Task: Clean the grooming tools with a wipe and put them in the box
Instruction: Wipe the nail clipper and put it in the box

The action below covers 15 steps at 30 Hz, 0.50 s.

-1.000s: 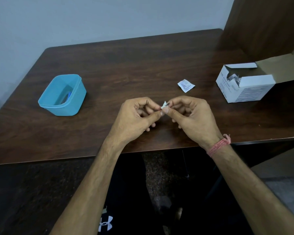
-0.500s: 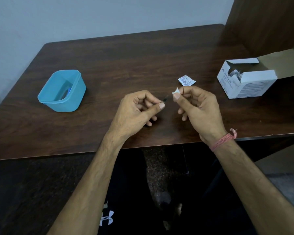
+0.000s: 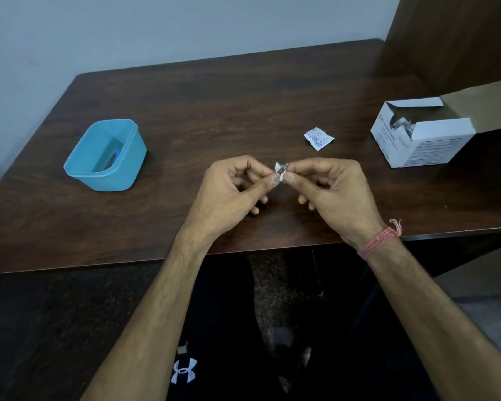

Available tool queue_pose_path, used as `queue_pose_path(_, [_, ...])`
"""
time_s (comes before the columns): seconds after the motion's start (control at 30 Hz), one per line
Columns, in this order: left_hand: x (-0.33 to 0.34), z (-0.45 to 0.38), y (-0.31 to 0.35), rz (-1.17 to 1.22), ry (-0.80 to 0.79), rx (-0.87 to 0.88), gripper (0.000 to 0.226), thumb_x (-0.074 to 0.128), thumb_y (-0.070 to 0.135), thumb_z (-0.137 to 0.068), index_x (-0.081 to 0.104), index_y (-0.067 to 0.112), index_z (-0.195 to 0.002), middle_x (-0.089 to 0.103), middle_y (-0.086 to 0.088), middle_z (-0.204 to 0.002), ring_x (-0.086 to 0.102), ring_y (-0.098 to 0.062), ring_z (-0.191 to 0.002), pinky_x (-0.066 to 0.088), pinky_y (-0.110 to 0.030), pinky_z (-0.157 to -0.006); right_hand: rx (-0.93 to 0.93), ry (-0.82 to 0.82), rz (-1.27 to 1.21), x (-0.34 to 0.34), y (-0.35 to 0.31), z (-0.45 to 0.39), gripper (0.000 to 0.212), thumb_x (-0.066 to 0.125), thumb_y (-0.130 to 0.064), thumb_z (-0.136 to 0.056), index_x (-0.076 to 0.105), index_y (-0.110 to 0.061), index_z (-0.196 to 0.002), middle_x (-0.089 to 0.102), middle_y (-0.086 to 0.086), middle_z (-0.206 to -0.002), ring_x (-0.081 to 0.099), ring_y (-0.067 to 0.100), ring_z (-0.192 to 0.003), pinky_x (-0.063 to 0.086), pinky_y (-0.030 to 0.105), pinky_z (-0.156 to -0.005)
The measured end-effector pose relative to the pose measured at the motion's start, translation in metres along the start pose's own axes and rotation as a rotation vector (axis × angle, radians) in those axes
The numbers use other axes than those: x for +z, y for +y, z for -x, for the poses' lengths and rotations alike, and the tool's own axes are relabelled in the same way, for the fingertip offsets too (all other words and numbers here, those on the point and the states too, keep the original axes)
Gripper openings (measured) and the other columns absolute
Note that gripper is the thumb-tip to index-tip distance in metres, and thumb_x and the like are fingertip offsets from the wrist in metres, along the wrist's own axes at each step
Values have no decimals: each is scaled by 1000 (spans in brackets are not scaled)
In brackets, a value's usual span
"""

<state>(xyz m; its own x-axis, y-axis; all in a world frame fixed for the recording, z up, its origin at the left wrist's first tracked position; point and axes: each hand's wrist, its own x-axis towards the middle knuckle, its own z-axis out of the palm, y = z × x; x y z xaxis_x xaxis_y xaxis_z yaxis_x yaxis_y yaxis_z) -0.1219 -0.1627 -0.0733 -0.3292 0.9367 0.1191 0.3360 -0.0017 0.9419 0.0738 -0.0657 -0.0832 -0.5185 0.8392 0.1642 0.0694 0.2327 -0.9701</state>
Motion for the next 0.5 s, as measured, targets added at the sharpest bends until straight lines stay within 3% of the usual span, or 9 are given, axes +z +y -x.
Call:
queue_pose_path(0.37, [0, 1, 2, -9, -3, -7, 11, 87, 26, -98, 83, 16, -96, 78, -1, -83, 77, -16, -73, 59, -27, -54, -4, 50, -35, 0, -1, 2, 7, 87, -25, -96, 87, -24, -103, 82, -2, -84, 63, 11, -60, 49, 21, -56])
queue_pose_path(0.5, [0, 1, 1, 17, 7, -3, 11, 86, 26, -99, 83, 15, -96, 79, -6, -85, 76, -16, -73, 60, -28, -55, -9, -33, 50, 1, -2, 2, 4, 86, -25, -97, 87, -25, -100, 81, -10, -84, 61, 9, -59, 48, 17, -57])
